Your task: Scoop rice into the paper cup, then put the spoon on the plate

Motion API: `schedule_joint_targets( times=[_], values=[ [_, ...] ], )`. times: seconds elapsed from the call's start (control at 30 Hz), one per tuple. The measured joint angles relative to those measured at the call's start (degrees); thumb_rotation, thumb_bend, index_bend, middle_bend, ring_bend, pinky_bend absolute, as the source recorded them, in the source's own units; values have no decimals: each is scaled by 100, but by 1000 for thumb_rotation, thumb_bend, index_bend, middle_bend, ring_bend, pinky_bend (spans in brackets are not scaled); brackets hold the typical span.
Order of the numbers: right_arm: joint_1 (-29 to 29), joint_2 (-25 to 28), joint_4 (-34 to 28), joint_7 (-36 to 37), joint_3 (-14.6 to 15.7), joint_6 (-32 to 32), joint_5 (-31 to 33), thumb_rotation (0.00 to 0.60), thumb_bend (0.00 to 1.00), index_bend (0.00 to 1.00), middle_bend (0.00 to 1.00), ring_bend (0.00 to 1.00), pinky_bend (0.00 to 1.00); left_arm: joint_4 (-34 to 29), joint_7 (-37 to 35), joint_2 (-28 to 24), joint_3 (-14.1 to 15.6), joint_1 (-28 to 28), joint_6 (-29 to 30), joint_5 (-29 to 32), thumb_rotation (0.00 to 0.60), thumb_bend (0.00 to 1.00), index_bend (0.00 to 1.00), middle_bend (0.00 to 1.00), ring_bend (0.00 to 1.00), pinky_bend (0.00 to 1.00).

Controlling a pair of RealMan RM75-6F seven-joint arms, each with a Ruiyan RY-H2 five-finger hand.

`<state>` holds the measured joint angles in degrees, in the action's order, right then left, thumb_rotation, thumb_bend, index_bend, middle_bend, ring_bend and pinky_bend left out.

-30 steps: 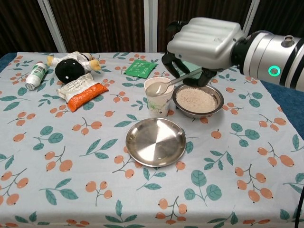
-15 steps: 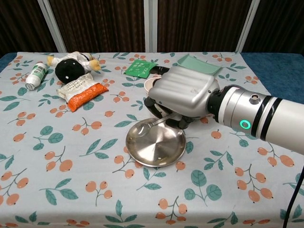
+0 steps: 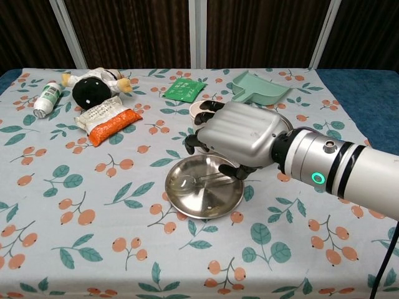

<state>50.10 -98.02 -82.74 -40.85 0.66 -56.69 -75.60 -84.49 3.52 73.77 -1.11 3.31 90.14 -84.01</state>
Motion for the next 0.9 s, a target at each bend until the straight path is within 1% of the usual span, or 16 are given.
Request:
schedule_joint_targets(
  times=[0.2, 0.33, 0.4, 0.47, 0.5, 0.6, 0.7, 0.83, 0.9],
  values=[
    [-143, 358, -418, 141, -71, -349, -281, 600, 327, 248, 318, 96, 0, -25, 24, -27, -36, -42, -12, -19, 600, 41, 141, 86, 17, 0],
    [-381, 876, -831, 307, -103, -760, -440, 600, 327, 236, 290, 103, 0, -33, 29, -28, -45, -65, -38, -23, 600, 41, 141, 86, 17, 0],
    [-537, 1158, -1013, 405, -102, -940, -454, 600, 327, 198, 258, 103, 15, -28, 30, -18, -49, -85, -63, -26, 600, 41, 141, 85, 17, 0],
    [-786, 1514, -1224, 571, -80, -1195, -450, 600, 327, 144, 222, 87, 39, -22, 29, -6, -58, -109, -81, -34, 600, 41, 141, 85, 17, 0],
    [-916, 1668, -1300, 664, -60, -1323, -448, 600, 327, 105, 192, 62, 42, -19, 28, 1, -64, -124, -94, -36, 600, 41, 141, 86, 17, 0],
    [-1405, 2161, -1466, 1046, 43, -1808, -457, 600, 327, 36, 130, 6, 8, -14, 33, 13, -80, -157, -126, -36, 600, 40, 141, 86, 17, 0],
    [-2007, 2509, -1521, 1570, 198, -2414, -497, 600, 327, 8, 103, 0, 0, -22, 53, 32, -89, -194, -177, -30, 600, 40, 141, 86, 17, 0],
    [-2757, 2795, -1487, 2274, 428, -3097, -562, 600, 327, 1, 94, 0, 0, -66, 128, 51, -107, -254, -222, -38, 600, 41, 141, 86, 17, 0],
    [-3059, 2910, -1456, 2597, 529, -3316, -588, 600, 327, 1, 92, 0, 0, -99, 176, 60, -123, -278, -224, -46, 600, 41, 141, 86, 17, 0]
  ],
)
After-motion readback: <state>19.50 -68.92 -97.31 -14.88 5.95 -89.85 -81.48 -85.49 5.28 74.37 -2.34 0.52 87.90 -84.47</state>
